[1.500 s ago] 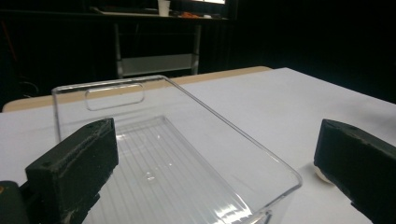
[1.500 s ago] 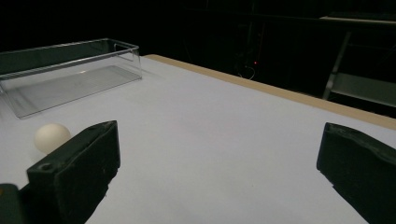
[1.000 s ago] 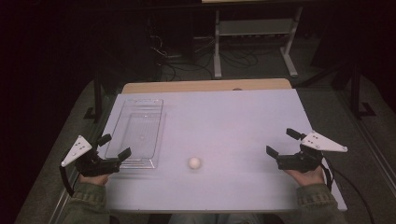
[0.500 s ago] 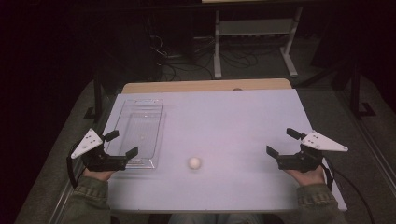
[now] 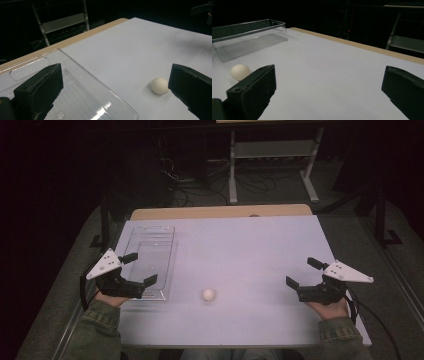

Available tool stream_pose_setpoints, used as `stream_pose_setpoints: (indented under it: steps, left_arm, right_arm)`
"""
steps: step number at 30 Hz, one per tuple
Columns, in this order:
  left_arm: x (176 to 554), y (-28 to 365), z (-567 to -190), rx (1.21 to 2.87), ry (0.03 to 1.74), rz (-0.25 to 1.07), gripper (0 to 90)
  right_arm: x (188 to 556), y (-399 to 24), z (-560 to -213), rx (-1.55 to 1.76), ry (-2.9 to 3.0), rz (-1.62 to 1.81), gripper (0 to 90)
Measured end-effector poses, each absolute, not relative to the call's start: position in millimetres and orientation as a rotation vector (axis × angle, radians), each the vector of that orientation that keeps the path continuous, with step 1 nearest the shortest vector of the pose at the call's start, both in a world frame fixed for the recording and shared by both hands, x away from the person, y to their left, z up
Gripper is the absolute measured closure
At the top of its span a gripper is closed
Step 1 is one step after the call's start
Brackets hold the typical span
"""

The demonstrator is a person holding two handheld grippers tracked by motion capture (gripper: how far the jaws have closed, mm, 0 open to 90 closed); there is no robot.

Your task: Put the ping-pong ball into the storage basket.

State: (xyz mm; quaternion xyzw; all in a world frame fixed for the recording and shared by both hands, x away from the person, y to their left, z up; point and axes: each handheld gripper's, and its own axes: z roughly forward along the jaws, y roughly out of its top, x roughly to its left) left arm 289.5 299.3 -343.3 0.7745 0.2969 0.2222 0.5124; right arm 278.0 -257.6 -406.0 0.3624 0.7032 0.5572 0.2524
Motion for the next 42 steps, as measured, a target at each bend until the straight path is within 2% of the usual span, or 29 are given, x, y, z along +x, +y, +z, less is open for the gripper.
stream_pose_setpoints:
  steps: [29,42]
  left_arm:
    - [312,270,-320,2.028,0.612,0.427,0.0]
    - [324,243,-309,2.117,0.520,0.403,0.0]
  right_arm:
    - [278,-257,-407,0.984,1.928,1.522,0.0]
    - [278,-257,-406,0.985,1.940,1.521,0.0]
